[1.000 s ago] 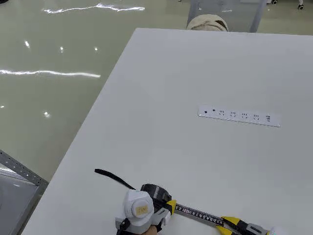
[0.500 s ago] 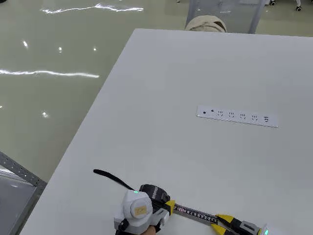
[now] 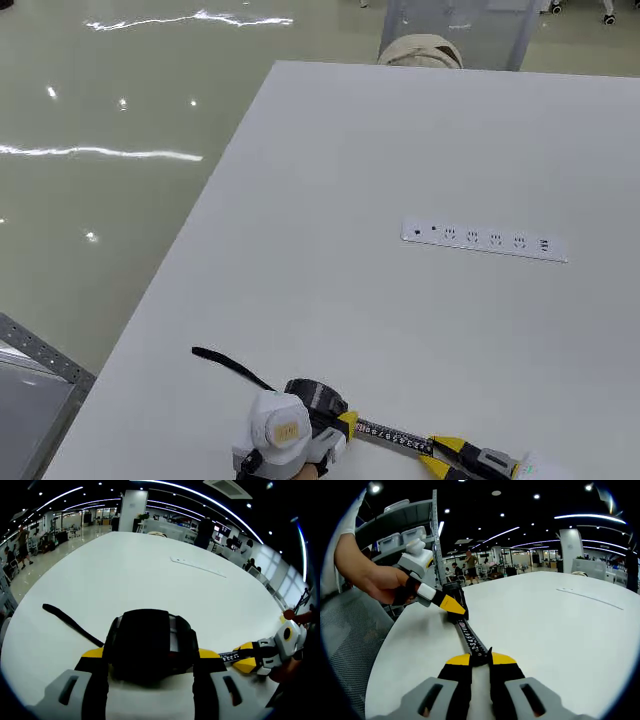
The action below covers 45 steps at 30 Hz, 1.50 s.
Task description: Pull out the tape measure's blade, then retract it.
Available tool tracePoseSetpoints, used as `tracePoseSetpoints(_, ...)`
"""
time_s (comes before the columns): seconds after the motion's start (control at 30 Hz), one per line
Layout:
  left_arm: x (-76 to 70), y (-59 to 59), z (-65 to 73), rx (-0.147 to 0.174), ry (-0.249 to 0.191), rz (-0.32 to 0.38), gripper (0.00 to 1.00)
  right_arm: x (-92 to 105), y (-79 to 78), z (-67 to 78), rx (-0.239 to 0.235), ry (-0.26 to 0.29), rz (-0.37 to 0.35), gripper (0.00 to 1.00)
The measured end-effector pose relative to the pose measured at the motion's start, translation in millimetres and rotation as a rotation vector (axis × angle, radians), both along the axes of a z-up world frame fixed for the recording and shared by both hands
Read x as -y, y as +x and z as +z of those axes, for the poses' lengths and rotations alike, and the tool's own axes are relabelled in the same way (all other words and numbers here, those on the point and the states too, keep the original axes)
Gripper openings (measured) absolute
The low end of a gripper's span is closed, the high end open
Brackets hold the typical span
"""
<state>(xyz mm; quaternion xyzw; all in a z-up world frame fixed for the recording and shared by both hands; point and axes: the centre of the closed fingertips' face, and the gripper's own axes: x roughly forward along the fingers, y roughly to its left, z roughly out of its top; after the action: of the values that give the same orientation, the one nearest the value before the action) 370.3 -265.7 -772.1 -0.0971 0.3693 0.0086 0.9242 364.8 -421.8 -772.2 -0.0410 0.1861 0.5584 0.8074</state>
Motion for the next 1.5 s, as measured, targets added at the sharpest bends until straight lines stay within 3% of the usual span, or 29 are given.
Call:
tracePoseSetpoints(0.57,-0.4,0.1,0.2,-0.004,-0.01,-0.003,0.66,-16.4,0.6,-1.4,-0.009,0.005,0.02,0.12)
tracePoseSetpoints(0.83,-2.4,0.9,2.2,0.011,-0.045,0.011,0.66,-22.5,2.0,-2.7,-0.025,0.014,0.02,0.12)
tracePoseSetpoints(1.23,-2.4,0.4,0.8,0.01,-0.055,-0.015,0.66,-32.9,2.3,-1.8,-0.024,0.015,0.044,0.12)
tracePoseSetpoints(1.5,-2.3,0.0,2.6,0.012,-0.068,-0.02,0.66,-49.1,1.1,-0.3,-0.022,0.025,0.067,0.12)
